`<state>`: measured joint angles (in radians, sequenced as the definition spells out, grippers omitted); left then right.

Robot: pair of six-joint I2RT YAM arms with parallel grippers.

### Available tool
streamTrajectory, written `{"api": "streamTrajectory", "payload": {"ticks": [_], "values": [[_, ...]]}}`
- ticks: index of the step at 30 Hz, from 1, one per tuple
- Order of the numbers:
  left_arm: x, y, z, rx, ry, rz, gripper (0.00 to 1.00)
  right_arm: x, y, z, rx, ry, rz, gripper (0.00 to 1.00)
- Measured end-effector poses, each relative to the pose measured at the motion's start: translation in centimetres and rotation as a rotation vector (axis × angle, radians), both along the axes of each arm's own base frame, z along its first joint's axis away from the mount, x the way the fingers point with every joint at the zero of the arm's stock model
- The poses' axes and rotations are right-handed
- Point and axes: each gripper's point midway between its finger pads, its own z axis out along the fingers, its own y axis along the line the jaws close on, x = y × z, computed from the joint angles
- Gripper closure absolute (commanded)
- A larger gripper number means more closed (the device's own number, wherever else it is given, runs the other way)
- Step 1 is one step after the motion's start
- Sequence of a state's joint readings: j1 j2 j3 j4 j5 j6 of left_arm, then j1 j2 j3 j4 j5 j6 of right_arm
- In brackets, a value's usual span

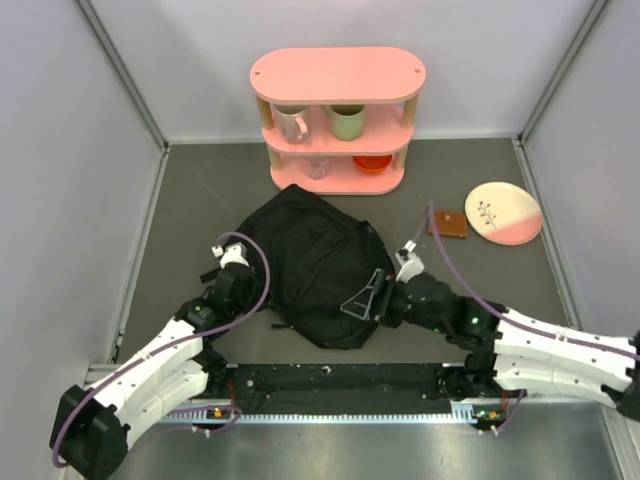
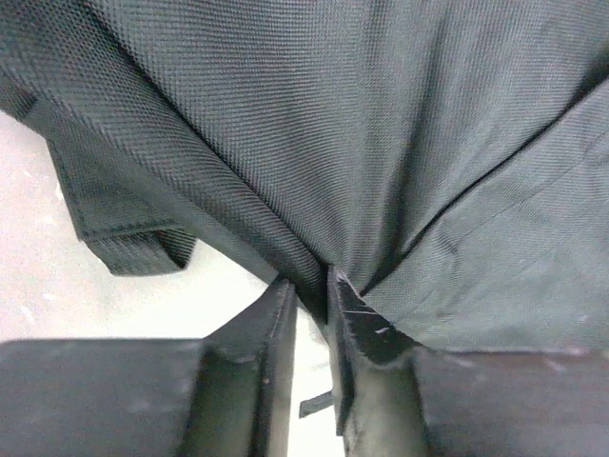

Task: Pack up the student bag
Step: Zip the student bag at the center of the board.

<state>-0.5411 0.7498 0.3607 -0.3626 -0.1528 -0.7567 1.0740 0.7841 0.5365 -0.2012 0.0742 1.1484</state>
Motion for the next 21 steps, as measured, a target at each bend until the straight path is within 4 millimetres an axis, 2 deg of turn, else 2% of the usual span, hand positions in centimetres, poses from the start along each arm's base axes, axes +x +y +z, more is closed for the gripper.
{"api": "streamTrajectory", "payload": {"ticks": [3,7,17,21], "values": [[0.1,-0.3,0.1,-0.012,0.0,-0.012,1.0,-0.8,1.8,-1.9,-0.037,0.052,-0.04,0.34],[0.1,-1.1,0.7,-0.045,-0.014,-0.042,1.0,-0.7,3.5,-4.1,-0.083,0.101,-0.114,0.37],[0.2,-3.4,3.5,-0.134,-0.045,-0.135,1.0,-1.3,9.9,-3.8,-0.016,0.169,-0.221,0.39],[0.2,-3.7,3.8,-0.133,-0.059,-0.169,1.0,-2.0,11.3,-4.8,0.007,0.227,-0.259,0.39]]}}
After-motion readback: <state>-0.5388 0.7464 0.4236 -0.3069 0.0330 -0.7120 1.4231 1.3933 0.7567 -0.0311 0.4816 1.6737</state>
